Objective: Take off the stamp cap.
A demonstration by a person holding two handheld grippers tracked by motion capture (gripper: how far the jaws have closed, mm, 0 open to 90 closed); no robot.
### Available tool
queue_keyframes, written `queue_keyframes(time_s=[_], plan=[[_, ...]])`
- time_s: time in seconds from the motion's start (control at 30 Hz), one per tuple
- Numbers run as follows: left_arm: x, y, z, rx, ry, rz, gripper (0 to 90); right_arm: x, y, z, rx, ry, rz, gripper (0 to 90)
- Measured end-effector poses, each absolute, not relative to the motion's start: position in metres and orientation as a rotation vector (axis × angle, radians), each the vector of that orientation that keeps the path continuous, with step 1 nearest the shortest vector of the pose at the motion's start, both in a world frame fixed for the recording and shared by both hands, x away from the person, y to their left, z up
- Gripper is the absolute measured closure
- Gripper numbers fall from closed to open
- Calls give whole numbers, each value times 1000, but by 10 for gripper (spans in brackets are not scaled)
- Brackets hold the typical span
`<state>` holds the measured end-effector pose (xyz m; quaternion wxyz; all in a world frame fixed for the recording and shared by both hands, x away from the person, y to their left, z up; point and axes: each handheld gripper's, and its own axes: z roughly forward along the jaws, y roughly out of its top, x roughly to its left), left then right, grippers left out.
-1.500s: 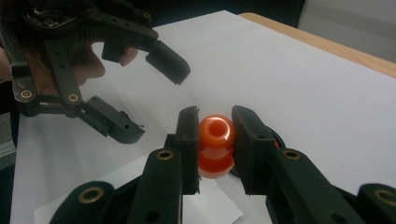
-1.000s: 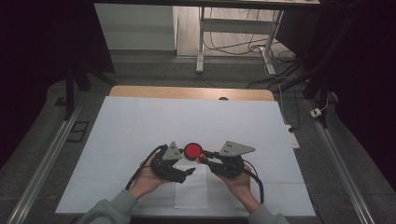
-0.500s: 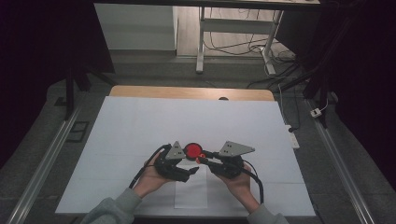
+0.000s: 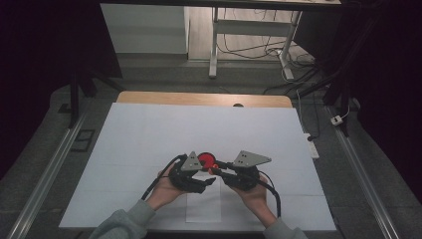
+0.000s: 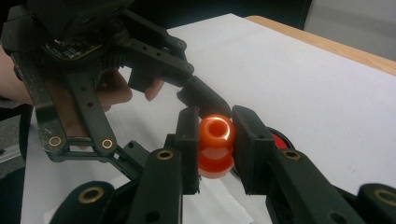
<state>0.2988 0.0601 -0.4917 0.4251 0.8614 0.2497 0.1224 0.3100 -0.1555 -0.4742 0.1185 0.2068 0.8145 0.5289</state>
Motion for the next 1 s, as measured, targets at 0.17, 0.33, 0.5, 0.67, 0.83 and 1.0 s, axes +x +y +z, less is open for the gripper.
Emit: queue_keyframes(time_s=[0.17, 0.33, 0.5, 0.67, 0.83, 1.0], plan=[[299, 58, -492, 2157, 614, 302, 369, 310, -156, -474, 603, 2387, 1542, 715], [300, 56, -494, 2163, 603, 300, 406, 310, -155, -475, 600, 2391, 1536, 715], [301, 55, -495, 2164, 600, 298, 451, 310, -155, -475, 604, 2391, 1537, 715], [302, 54, -496, 2166, 592, 296, 489, 310, -155, -475, 605, 2391, 1542, 715], [302, 53, -496, 2168, 581, 294, 529, 310, -156, -475, 610, 2388, 1551, 715], [302, 53, -496, 2165, 577, 298, 564, 311, -156, -475, 614, 2390, 1554, 715]])
